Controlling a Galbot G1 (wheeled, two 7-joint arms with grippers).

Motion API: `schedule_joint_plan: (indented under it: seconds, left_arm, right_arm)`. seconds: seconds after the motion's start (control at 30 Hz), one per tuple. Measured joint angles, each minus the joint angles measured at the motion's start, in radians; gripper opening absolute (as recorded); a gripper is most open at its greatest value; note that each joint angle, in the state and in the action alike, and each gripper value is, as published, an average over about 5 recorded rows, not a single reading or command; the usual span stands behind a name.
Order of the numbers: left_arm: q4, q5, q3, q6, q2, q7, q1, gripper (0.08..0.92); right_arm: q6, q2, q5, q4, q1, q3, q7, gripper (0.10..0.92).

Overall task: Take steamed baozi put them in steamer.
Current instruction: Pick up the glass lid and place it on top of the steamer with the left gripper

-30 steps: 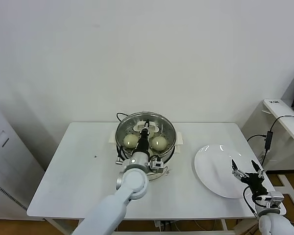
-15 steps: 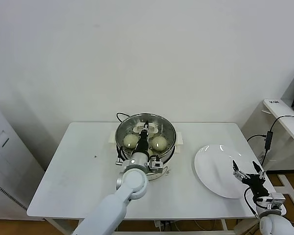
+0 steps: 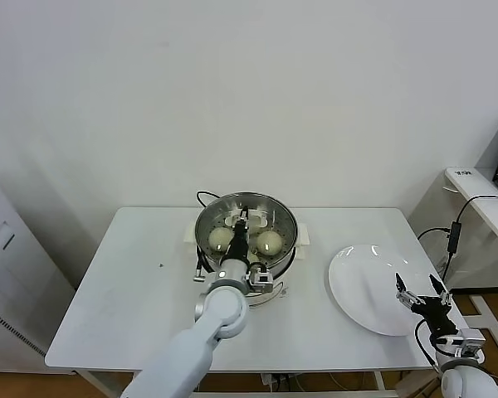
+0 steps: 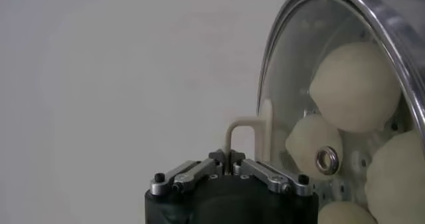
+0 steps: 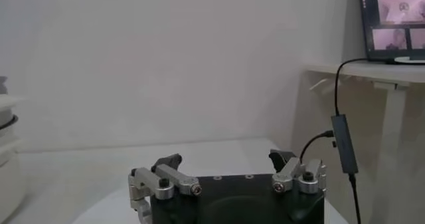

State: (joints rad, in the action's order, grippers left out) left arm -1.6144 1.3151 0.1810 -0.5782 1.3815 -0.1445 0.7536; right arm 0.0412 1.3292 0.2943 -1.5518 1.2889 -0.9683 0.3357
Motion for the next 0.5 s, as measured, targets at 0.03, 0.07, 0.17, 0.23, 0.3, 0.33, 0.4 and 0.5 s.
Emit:
schedule_joint_plan:
  seconds: [0.03, 0.07, 0.17, 0.23, 0.3, 0.33, 0.4, 0.5]
  left_arm:
    - [-0.005, -0.008, -0.003, 0.0, -0.003, 0.0, 0.002, 0.266]
    - [-0.01, -0.018, -0.006, 0.001, -0.006, -0.001, 0.005, 0.292]
    - [-0.039, -0.059, -0.017, 0.01, -0.021, -0.009, 0.016, 0.378]
    - [-0.069, -0.1, -0.025, 0.019, -0.034, -0.018, 0.025, 0.439]
    - [-0.111, -0.156, -0.035, 0.032, -0.051, -0.029, 0.035, 0.491]
    - [-0.135, -0.189, -0.04, 0.039, -0.061, -0.034, 0.041, 0.525]
    - [-0.187, -0.267, -0.053, 0.055, -0.082, -0.044, 0.054, 0.577]
    - [-0.267, -0.42, -0.081, 0.083, -0.117, -0.052, 0.075, 0.664]
  right_arm:
    - [0.0, 0.0, 0.0, -0.001, 0.0, 0.0, 0.0, 0.823]
    - [0.001, 0.0, 0.0, -0.001, 0.0, 0.0, 0.001, 0.823]
    - [0.001, 0.0, 0.001, -0.001, -0.001, 0.0, 0.002, 0.823]
    - [0.001, -0.001, 0.001, -0.002, -0.004, 0.001, 0.003, 0.823]
    - [0.001, -0.001, 0.001, -0.003, -0.007, 0.003, 0.004, 0.823]
    - [0.001, -0.001, 0.001, -0.004, -0.008, 0.005, 0.004, 0.823]
    - [0.0, -0.001, 0.002, -0.007, -0.012, 0.007, 0.005, 0.823]
    - [-0.006, -0.003, 0.006, -0.012, -0.015, 0.013, 0.004, 0.823]
